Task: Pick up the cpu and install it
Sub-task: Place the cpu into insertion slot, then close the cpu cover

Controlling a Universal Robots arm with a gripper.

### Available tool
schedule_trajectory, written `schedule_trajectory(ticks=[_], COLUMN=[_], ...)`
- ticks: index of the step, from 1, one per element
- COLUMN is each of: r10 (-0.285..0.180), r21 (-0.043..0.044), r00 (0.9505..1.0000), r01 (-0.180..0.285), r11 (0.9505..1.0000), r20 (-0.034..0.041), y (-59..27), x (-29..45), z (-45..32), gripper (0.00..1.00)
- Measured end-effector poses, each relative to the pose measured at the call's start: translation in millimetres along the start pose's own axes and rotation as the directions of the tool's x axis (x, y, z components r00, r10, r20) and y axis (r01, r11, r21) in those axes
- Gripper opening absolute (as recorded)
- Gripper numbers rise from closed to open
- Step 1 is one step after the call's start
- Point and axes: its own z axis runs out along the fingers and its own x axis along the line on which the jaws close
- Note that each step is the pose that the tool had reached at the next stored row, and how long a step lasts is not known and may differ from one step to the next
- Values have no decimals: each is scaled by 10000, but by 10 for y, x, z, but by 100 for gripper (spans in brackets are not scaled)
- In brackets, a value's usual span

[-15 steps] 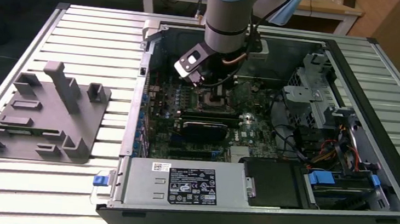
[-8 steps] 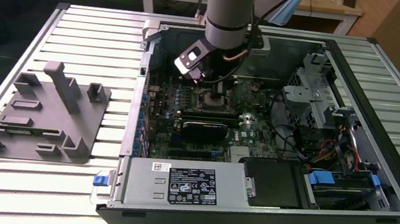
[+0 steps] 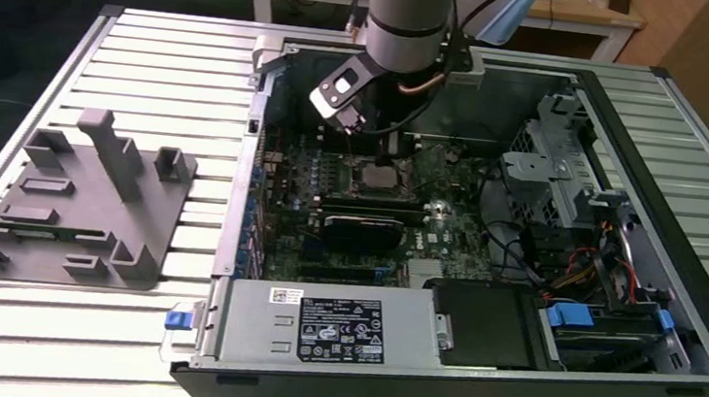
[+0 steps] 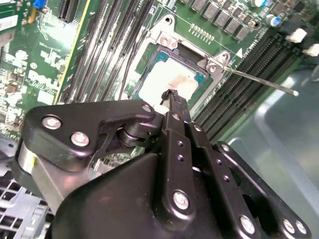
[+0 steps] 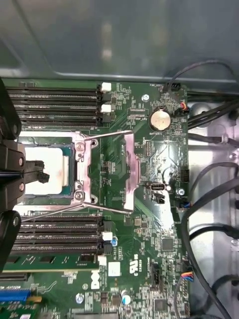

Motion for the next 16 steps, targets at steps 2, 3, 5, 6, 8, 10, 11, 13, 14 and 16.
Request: schedule_trajectory(ticks=[2, 3, 5, 6, 8, 10, 11, 13, 14, 16], r10=[0, 0, 0, 0, 1, -1, 0, 0, 0, 0], r21=[0, 0, 1, 0, 0, -1, 0, 0, 0, 0], r00=[10000, 10000, 10000, 10000, 10000, 10000, 10000, 10000, 10000, 10000], r01=[0, 0, 0, 0, -1, 1, 0, 0, 0, 0], r11=[10000, 10000, 10000, 10000, 10000, 10000, 10000, 10000, 10000, 10000], r20=[1, 1, 1, 0, 1, 2, 7, 8, 8, 8], y=[3, 4, 6, 7, 8, 8, 8, 8, 8, 8], x=[3, 5, 7, 8, 9, 9, 9, 9, 9, 9], z=[-50, -70, -106, -119, -133, -134, -135, -135, -135, -135], gripper=[11, 11, 11, 11, 11, 11, 11, 11, 11, 11])
